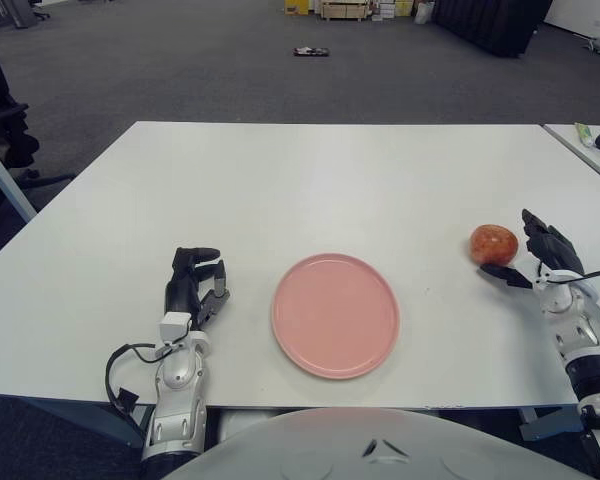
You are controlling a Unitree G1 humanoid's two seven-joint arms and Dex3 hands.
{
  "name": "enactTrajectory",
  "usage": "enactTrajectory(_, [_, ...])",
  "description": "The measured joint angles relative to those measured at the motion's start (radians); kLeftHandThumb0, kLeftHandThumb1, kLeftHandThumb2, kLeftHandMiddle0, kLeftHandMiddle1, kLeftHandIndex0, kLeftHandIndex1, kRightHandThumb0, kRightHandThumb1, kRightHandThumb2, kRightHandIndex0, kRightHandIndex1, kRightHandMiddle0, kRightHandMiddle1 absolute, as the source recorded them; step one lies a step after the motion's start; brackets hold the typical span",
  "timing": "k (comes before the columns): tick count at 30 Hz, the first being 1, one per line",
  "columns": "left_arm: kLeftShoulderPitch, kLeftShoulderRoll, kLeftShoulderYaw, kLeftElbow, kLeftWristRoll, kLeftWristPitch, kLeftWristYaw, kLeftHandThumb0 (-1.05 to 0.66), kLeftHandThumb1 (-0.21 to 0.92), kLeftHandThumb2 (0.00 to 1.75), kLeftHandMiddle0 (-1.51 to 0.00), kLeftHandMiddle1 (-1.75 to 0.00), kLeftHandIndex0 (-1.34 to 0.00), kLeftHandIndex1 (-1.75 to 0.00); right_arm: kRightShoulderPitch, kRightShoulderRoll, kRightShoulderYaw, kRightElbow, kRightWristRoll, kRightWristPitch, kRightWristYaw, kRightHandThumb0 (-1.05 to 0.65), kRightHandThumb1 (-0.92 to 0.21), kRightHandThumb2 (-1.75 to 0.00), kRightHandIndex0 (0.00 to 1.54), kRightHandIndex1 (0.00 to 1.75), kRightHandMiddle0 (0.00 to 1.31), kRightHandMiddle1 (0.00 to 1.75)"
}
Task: Put the apple into the plate.
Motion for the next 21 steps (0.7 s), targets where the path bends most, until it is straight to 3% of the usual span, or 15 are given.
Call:
enactTrajectory(8, [0.001,-0.002,0.001,-0.002,0.002,0.002,0.0,-0.36,0.81,0.68,-0.39,-1.54,-0.25,-1.75,-0.065,0.0,0.039,0.091,0.001,-0.04,-0.002,-1.05,-0.65,-0.34,0.0,0.0,0.0,0.0])
enactTrajectory(21, [0.003,-0.005,0.001,0.003,0.002,-0.015,0.0,-0.36,0.8,0.71,-0.44,-1.53,-0.27,-1.75,-0.085,-0.004,0.082,0.045,-0.014,-0.063,-0.015,-1.05,-0.69,-0.36,0.0,0.0,0.0,0.0])
